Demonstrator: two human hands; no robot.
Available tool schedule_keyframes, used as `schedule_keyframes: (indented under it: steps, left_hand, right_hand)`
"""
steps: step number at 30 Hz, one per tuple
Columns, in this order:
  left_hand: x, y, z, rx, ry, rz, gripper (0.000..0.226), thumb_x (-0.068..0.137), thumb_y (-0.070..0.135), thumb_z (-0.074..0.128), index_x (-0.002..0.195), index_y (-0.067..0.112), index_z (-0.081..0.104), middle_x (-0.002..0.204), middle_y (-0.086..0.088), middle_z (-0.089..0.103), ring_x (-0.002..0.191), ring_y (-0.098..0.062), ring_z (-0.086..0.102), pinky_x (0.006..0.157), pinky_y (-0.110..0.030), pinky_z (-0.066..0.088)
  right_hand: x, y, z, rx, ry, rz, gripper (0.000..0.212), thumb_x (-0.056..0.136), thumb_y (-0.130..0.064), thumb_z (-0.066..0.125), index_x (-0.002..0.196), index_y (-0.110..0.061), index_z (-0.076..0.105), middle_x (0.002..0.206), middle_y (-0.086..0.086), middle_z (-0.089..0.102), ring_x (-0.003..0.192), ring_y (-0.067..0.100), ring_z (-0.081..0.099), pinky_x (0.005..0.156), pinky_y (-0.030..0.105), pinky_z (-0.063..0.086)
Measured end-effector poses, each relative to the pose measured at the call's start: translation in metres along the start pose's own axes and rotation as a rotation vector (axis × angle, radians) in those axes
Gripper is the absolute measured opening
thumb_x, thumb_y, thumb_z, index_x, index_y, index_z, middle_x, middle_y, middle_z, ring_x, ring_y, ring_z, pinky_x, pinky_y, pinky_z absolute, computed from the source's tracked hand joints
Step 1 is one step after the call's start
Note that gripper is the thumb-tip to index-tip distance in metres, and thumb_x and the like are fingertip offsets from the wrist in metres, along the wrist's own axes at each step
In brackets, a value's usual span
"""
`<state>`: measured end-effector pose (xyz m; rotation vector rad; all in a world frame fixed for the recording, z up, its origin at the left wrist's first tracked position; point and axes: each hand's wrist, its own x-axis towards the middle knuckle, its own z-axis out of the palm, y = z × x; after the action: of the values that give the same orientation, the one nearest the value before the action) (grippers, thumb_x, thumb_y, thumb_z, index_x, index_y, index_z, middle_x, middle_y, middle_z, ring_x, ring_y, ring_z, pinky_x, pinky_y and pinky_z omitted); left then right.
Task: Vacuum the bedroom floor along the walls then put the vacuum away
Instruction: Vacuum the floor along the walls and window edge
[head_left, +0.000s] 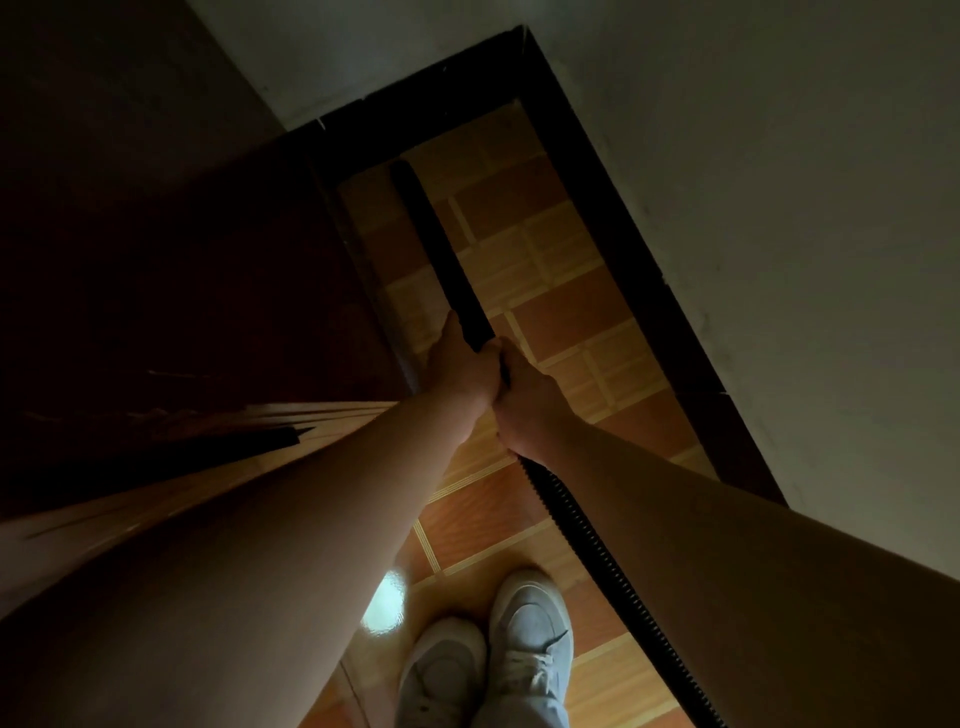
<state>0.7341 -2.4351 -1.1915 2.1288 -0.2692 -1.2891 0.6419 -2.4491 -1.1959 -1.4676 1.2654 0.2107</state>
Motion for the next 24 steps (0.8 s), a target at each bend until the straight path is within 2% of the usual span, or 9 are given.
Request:
schedule_keyframes:
  steps: [3,6,10,14,18,22,24]
  left_hand:
    - [0.001,0.011,0.004,-0.026,-0.067,0.035,0.053,0.104,0.012,0.055,0.153,0.028,0.041,0.124,-0.003,0.063,0.118,-0.027,0.064,0.1,-0.046,0.056]
    - [0.004,0.019,0.008,-0.023,-0.135,0.031,0.059,0.105,0.012,0.056,0.157,0.029,0.036,0.132,-0.009,0.063,0.122,-0.028,0.062,0.104,-0.046,0.054]
    - [0.001,0.025,0.013,-0.004,-0.195,0.044,0.057,0.104,0.008,0.056,0.155,0.03,0.04,0.13,-0.013,0.064,0.121,-0.03,0.063,0.103,-0.044,0.054]
    - [-0.01,0.024,0.017,0.004,-0.196,0.043,0.053,0.104,0.01,0.056,0.153,0.026,0.042,0.13,-0.009,0.063,0.121,-0.027,0.062,0.101,-0.04,0.054]
    - [-0.031,0.021,0.019,-0.016,-0.193,0.004,0.047,0.104,0.017,0.059,0.148,0.02,0.045,0.124,-0.006,0.062,0.117,-0.025,0.064,0.09,-0.033,0.054]
    - [-0.066,0.021,0.019,-0.021,-0.213,-0.024,0.049,0.103,0.021,0.061,0.149,0.018,0.045,0.129,-0.009,0.063,0.111,-0.025,0.066,0.081,-0.032,0.057]
    - [-0.088,0.024,0.017,-0.014,-0.234,-0.041,0.048,0.104,0.023,0.06,0.149,0.017,0.045,0.129,-0.009,0.063,0.109,-0.025,0.066,0.073,-0.029,0.058]
  right_hand:
    - [0.004,0.0,-0.004,0.021,0.053,0.037,0.056,0.107,-0.025,0.037,0.159,-0.04,0.02,0.091,0.011,0.065,0.069,0.028,0.068,0.057,0.041,0.06]
    - [0.004,0.0,-0.01,0.032,0.094,0.079,0.057,0.107,-0.024,0.036,0.159,-0.041,0.018,0.091,0.012,0.064,0.071,0.03,0.068,0.061,0.043,0.061]
    - [-0.001,0.002,-0.011,0.043,0.136,0.121,0.063,0.107,-0.024,0.036,0.162,-0.041,0.009,0.089,0.004,0.058,0.072,0.025,0.065,0.066,0.044,0.062]
    - [-0.01,0.01,-0.014,0.075,0.165,0.123,0.058,0.107,-0.033,0.035,0.16,-0.044,0.013,0.104,0.013,0.066,0.08,0.03,0.069,0.069,0.048,0.063]
    - [-0.035,0.017,-0.023,0.119,0.167,0.09,0.053,0.108,-0.037,0.036,0.158,-0.042,0.02,0.097,0.01,0.065,0.067,0.023,0.066,0.057,0.038,0.059]
    - [-0.074,0.021,-0.03,0.188,0.195,0.018,0.047,0.107,-0.029,0.046,0.152,-0.035,0.037,0.087,0.003,0.066,0.047,0.0,0.059,0.04,0.016,0.041]
    - [-0.097,0.021,-0.032,0.227,0.208,0.009,0.046,0.104,-0.024,0.052,0.149,-0.031,0.043,0.084,0.001,0.066,0.042,-0.005,0.054,0.038,0.013,0.036]
